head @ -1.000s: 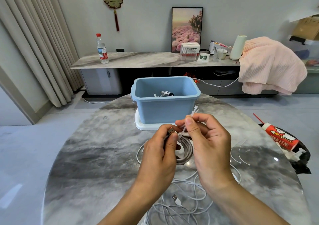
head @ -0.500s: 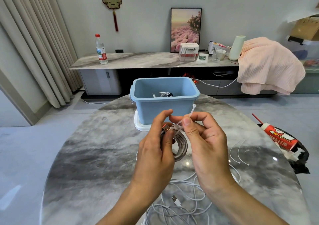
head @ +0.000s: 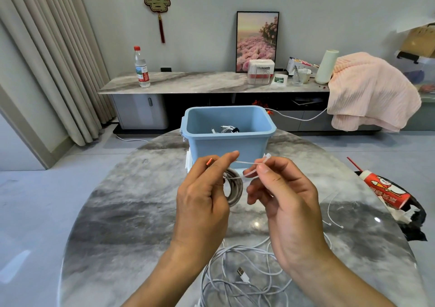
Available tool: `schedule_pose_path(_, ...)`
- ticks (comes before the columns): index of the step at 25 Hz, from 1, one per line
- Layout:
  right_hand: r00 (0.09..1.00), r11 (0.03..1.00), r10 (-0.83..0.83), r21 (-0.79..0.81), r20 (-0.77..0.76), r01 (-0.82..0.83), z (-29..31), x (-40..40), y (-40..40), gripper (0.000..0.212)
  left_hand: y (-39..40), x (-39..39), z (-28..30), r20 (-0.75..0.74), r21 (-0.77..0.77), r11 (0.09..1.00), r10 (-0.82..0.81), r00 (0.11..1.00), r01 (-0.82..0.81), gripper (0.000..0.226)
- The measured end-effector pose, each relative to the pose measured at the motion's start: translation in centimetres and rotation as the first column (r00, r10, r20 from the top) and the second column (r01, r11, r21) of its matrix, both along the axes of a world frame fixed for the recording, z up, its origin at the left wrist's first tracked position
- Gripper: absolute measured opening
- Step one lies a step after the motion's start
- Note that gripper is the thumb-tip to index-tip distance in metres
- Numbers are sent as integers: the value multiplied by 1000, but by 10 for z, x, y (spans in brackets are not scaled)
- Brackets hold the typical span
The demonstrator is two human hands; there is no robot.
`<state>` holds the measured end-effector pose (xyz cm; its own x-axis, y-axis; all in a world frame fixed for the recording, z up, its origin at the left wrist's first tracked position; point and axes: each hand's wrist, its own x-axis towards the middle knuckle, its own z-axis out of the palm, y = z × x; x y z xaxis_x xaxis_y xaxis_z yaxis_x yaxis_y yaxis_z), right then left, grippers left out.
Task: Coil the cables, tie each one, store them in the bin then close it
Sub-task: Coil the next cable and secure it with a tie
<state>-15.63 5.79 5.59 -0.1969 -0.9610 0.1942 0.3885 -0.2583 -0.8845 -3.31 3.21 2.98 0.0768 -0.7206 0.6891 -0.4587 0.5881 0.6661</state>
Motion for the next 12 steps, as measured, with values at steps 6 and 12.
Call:
schedule_pose_path(6,970,978,203,16,136,-207,-1,4,1,6,-2,2,2,-43,15,1000,11,999,-10,46)
schedule_pose_path(12,942,955,297,-54,156,-292,-4,1,0,12,-2,4,4,-40,29,1000,4,999,-3,45)
